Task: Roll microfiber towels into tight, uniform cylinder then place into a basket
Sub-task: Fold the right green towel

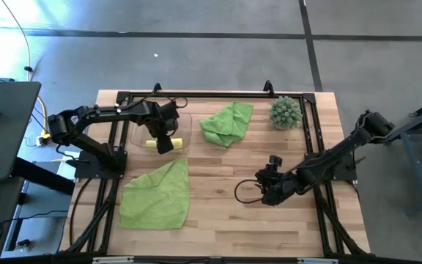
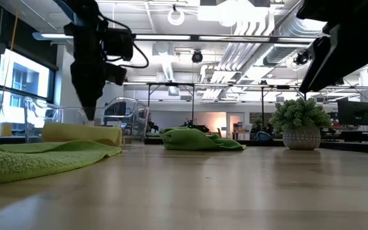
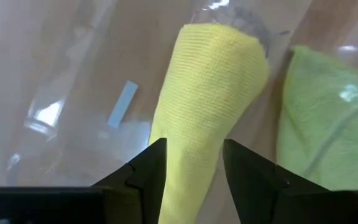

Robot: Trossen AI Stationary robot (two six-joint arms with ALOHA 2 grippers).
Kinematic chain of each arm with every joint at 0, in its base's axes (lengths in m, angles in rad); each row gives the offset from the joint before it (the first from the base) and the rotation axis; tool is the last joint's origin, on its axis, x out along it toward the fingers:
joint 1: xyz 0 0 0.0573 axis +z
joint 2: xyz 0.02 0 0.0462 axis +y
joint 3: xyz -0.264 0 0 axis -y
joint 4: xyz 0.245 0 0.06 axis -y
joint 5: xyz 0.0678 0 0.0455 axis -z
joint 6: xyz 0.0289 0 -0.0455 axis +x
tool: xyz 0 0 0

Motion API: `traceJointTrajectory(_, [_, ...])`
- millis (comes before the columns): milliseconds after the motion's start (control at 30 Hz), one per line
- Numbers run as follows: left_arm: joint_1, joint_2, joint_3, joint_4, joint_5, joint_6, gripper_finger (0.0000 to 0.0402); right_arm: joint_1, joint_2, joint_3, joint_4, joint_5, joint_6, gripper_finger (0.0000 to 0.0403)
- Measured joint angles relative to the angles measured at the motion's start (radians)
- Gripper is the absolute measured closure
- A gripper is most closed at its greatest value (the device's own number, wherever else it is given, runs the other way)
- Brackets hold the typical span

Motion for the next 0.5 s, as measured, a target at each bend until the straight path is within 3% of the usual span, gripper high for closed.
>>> traceJointTrajectory(233, [-0.001, 0.0, 0.134, -0.123, -0.003, 0.018, 0.0256, -0.13, 0.0, 0.0, 0.0, 0.135, -0.037, 0.0192])
traceJointTrajectory(500, [-0.104, -0.009, 0.305, -0.134, 0.003, -0.055, 0.0256, -0.355, 0.036, 0.0, 0.142, 0.045, -0.302, 0.0192])
